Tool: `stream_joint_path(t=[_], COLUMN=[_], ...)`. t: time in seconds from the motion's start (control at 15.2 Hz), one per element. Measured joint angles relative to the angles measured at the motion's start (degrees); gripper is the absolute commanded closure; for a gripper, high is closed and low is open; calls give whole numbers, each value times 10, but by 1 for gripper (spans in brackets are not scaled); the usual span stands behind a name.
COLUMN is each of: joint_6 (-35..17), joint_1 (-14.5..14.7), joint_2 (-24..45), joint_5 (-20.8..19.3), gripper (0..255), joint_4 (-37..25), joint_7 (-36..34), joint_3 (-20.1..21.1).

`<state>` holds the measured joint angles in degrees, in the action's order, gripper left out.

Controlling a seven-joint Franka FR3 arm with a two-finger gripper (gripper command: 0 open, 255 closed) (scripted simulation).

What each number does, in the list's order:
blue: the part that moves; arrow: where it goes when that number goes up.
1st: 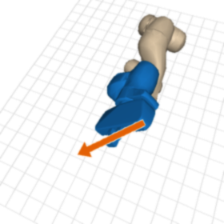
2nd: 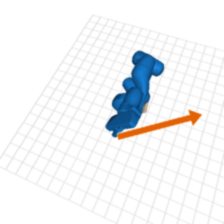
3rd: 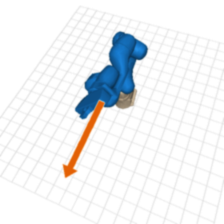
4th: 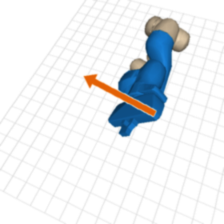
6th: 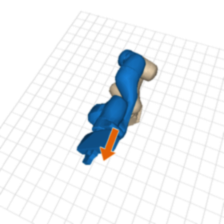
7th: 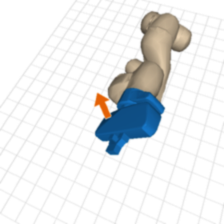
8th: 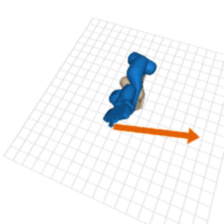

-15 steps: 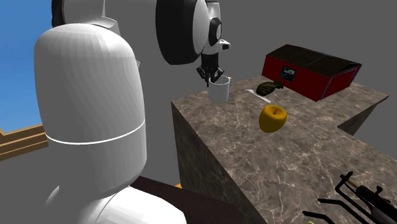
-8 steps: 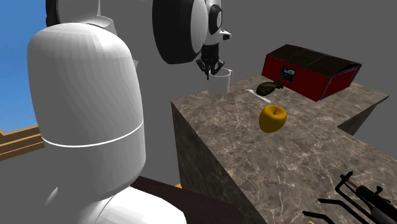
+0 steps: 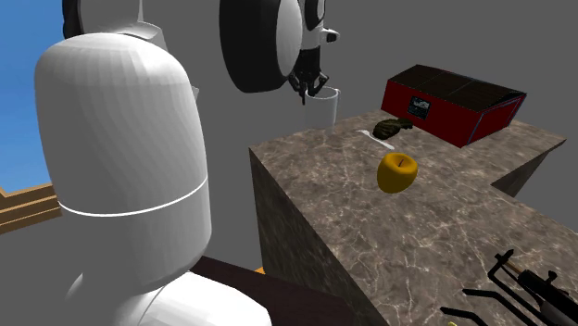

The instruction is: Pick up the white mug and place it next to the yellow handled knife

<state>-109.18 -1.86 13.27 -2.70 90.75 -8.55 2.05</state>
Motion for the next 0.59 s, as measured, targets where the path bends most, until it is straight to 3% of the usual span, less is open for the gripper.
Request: stream_joint_path(t=[0.2,0.59], joint_6=[8,-14], joint_1=[-8,-43], joint_2=[-18,-103], joint_5=[3,12], gripper=[255,255], joint_4=[9,115], joint_7=[13,73], joint_3=[-4,-29])
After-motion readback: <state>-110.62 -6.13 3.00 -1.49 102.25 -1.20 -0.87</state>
